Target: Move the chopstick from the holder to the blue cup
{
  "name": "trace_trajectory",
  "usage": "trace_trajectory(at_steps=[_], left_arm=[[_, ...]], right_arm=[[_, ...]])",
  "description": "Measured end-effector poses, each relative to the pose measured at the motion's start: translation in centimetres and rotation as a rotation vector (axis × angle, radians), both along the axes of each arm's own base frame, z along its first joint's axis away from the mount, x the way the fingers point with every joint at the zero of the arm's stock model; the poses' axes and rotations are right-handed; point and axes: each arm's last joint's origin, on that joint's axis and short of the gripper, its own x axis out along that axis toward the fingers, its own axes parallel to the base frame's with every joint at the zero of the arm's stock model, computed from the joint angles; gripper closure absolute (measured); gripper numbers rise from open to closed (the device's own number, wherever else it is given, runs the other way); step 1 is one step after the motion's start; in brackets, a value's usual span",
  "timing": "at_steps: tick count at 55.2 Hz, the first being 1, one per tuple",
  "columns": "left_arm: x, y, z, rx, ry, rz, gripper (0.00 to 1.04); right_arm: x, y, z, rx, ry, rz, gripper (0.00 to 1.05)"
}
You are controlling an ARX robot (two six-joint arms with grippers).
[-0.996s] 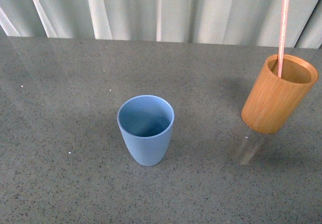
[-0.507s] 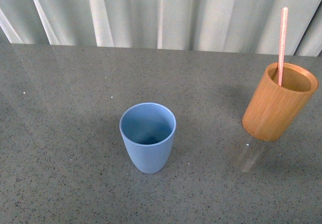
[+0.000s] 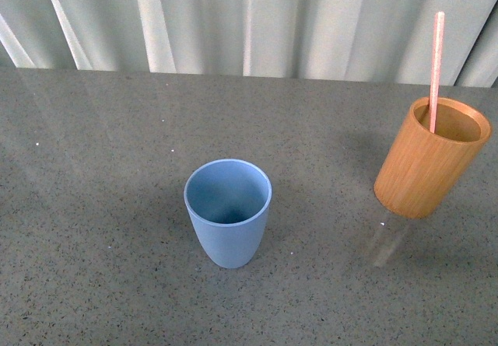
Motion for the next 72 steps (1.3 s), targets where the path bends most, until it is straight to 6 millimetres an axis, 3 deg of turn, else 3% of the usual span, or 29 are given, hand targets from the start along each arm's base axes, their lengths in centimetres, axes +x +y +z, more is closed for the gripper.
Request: trace_trajectory(at_steps=[9, 72], left_arm=[[-0.8, 0.0, -0.8, 0.0, -0.013, 0.0, 1.01], [-4.4, 0.0, -0.4, 0.0, -0.018, 0.0, 1.01]], right_arm=[[0.0, 0.0, 0.0, 0.0, 0.0, 0.0, 0.1], [0.0, 0.0, 0.0, 0.0, 0.0, 0.0, 0.1]])
